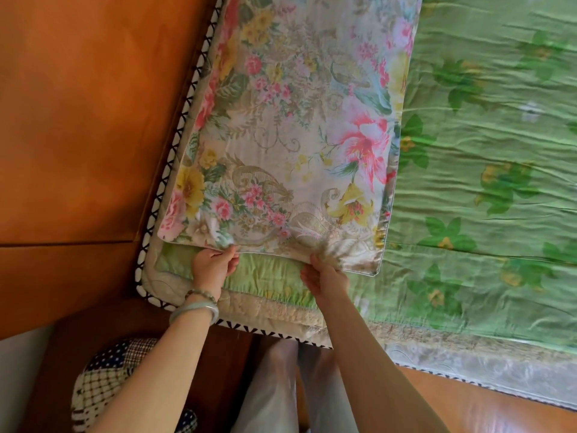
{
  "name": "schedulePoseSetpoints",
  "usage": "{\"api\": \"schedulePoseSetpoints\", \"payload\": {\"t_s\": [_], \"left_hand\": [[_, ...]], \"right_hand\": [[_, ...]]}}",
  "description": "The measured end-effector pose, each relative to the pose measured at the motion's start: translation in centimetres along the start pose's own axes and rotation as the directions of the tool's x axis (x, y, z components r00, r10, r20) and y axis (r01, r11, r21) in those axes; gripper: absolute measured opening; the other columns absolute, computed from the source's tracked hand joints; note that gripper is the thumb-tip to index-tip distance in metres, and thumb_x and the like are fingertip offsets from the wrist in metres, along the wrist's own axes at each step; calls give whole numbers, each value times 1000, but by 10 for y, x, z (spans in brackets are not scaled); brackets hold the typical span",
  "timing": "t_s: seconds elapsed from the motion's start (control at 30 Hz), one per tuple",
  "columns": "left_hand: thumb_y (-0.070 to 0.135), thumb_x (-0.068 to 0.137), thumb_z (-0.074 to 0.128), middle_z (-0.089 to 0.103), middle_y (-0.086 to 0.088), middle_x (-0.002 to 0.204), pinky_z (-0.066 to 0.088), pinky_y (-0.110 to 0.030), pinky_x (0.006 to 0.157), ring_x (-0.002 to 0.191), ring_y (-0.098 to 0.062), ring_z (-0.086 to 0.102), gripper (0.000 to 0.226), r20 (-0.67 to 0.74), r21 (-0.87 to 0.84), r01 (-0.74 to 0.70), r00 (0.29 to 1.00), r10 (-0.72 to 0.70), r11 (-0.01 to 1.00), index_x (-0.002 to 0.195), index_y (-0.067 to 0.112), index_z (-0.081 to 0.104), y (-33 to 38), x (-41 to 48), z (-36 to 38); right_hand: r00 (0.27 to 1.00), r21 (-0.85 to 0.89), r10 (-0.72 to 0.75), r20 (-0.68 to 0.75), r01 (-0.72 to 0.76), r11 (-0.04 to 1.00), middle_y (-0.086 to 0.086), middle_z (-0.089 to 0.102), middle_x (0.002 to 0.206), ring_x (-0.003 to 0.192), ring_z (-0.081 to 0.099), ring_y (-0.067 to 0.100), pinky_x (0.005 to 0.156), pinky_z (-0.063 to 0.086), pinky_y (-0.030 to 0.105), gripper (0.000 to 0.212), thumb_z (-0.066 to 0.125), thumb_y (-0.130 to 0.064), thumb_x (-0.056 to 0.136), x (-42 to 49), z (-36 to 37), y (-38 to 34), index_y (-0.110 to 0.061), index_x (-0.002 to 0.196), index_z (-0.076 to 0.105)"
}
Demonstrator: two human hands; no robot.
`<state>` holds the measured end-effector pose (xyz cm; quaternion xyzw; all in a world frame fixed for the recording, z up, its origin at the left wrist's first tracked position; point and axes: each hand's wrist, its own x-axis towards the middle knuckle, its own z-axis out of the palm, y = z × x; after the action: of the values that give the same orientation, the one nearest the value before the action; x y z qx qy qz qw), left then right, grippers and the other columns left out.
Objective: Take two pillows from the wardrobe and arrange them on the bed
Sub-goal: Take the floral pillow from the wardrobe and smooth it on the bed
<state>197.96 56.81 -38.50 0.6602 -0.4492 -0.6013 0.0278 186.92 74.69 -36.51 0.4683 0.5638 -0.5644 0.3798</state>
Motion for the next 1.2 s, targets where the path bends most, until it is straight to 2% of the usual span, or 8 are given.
{"api": "schedulePoseSetpoints", "payload": {"t_s": [0.1, 0.17, 0.27, 0.33, 0.43, 0.53, 0.77, 1.2], "left_hand": [[30, 84, 75, 66, -13, 61, 48, -21, 45, 54, -20, 58, 37, 65, 83, 84, 994, -90, 993, 82, -6, 69, 10, -7, -4], [53, 80, 70, 71, -18, 65, 47, -26, 53, 56, -24, 60, 54, 209, 424, -31, 976, -65, 905, 72, -1, 72, 19, -17, -11], [61, 90, 49, 72, -12, 70, 49, -25, 58, 58, -18, 64, 60, 271, 649, -469, 879, 394, 600, 73, 8, 71, 45, -33, -13], [49, 100, 37, 71, -9, 107, 48, -27, 85, 95, -19, 65, 50, 331, 685, -673, 629, 703, 280, 108, 10, 67, 69, -40, 1], [34, 104, 30, 39, -12, 153, 18, -38, 119, 144, -27, 31, 51, 548, 677, -724, 377, 747, -131, 147, 6, 38, 99, -30, 38], [37, 103, 19, 16, -12, 162, 5, -46, 122, 150, -24, 8, 59, 674, 686, -639, 376, 636, -348, 154, 6, 18, 109, -3, 64], [54, 101, 20, 13, -10, 164, 11, -53, 121, 151, -27, 11, 66, 767, 610, -593, 277, 578, -525, 157, 19, 16, 96, 69, 58], [59, 99, 21, 16, -14, 161, 4, -56, 120, 148, -32, 16, 70, 702, 613, -719, 304, 644, -329, 153, 14, 26, 114, 68, 31]], "right_hand": [[999, -297, 24, 43, -10, 955, 15, 63, 65, 52, 60, 26, 56, 56, 38, 38, 72, -33, 83, -11, -7, -8, 3, 76, 64], [947, -738, -308, 91, 272, 617, 6, 55, 53, 47, 50, 21, 51, 50, 37, 40, 61, -36, 86, -20, -15, -10, -8, 59, 57], [484, -783, -787, 383, 622, 1, 6, 61, 70, 65, 54, 23, 59, 42, 31, 21, 61, -19, 86, -37, -13, -21, -11, 66, 61], [237, -731, -829, 507, 628, -267, 18, 63, 111, 101, 58, 35, 85, 45, 45, 18, 63, -20, 86, -37, 7, -33, -9, 99, 68], [223, -649, -674, 704, 587, -484, 20, 29, 152, 142, 23, 37, 113, 14, 55, 48, 42, -36, 96, -30, 51, -53, -19, 141, 44], [210, -547, -524, 826, 529, -649, 14, 9, 158, 145, -4, 28, 117, -4, 53, 55, 28, -39, 99, -10, 88, -63, -23, 150, 20], [148, -530, -522, 840, 431, -730, 10, 17, 157, 146, 12, 29, 118, 10, 51, 56, 29, -51, 98, 46, 83, -75, -29, 149, 24], [252, -749, -720, 646, 389, -536, 21, 27, 152, 141, 23, 40, 111, 21, 62, 64, 34, -55, 92, 49, 16, -117, -20, 146, 34]]}}
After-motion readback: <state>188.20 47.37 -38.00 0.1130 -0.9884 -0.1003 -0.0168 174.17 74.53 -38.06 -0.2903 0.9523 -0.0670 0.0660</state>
